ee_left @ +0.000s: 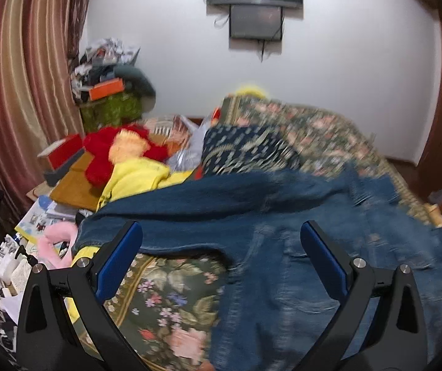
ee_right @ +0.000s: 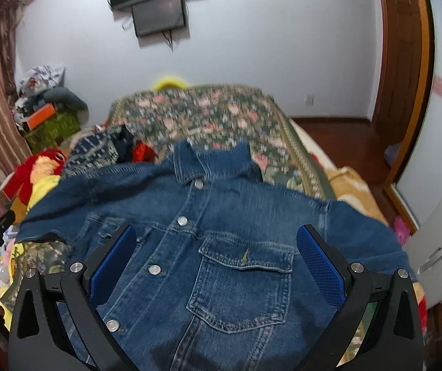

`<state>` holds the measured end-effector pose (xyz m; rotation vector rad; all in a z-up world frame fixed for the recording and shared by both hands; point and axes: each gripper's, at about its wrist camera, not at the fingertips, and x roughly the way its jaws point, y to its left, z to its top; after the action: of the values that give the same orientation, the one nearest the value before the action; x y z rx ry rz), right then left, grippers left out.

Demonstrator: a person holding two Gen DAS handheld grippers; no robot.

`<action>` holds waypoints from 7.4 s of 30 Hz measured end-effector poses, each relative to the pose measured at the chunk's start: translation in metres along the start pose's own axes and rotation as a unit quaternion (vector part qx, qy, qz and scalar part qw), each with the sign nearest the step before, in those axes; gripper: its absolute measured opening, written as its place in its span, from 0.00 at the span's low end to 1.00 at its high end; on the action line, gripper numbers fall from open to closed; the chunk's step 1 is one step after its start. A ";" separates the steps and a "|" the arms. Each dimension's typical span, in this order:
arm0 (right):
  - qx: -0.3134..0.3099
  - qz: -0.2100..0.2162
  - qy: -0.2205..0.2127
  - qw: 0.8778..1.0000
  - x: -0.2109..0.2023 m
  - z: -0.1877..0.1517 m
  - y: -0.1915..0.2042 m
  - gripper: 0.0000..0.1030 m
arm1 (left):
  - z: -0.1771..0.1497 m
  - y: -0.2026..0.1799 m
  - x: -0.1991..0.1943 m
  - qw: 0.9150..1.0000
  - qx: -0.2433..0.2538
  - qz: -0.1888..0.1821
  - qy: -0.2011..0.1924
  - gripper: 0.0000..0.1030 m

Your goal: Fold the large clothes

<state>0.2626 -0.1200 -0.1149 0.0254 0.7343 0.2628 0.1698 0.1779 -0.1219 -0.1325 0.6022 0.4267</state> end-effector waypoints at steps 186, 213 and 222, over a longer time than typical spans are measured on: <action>-0.302 0.159 0.129 0.931 0.134 -0.003 0.179 0.31 | -0.082 0.055 0.087 0.967 -0.018 -0.085 0.240 0.66; 0.004 0.110 -0.042 0.993 0.047 0.120 -0.005 0.12 | -0.061 -0.050 0.171 0.958 0.180 -0.077 0.207 0.18; 0.071 0.107 0.001 0.992 0.055 0.061 -0.058 0.12 | -0.013 -0.003 0.122 0.984 0.044 -0.101 0.137 0.08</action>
<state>0.3553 -0.1584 -0.1120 0.2399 0.7515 0.4140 0.2548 0.2153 -0.2024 -0.1679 0.8678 0.1841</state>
